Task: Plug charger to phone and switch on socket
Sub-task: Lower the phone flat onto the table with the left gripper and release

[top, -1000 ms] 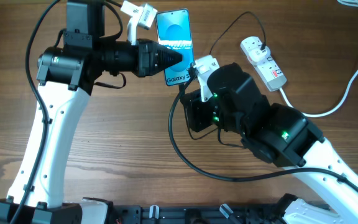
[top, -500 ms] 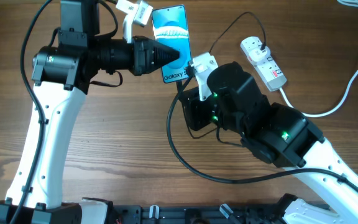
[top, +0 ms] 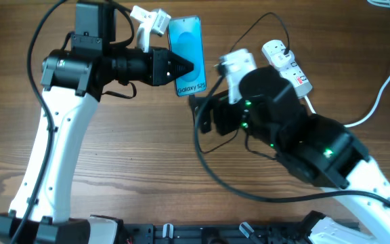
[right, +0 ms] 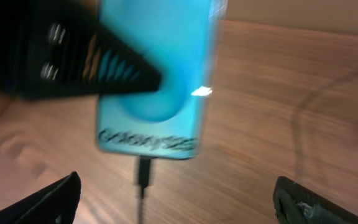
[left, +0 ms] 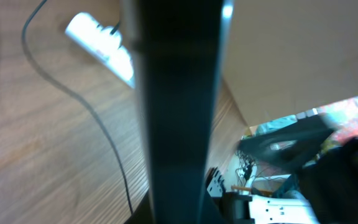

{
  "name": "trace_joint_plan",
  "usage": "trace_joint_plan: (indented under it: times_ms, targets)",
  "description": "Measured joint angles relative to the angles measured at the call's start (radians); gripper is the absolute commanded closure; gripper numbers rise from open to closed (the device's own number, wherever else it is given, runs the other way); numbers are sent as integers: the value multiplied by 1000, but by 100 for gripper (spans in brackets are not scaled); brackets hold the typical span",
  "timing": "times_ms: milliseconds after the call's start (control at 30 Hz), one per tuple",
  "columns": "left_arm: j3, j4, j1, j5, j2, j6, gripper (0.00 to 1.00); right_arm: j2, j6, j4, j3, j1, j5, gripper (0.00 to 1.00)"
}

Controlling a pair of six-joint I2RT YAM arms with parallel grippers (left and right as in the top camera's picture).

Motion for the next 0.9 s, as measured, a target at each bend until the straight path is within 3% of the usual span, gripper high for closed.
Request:
trace_joint_plan:
  times_ms: [233,400,900]
  targets:
    - [-2,-100,-34,-66,331,1,96,-7,164,-113,2,-253,81,0]
    - [-6,-47,-90,-85,534,0,96,53,190,-152,3,-282,81,0]
    - [-87,111,-111,-214,652,0,96,93,193,-180,3,-282,62,0]
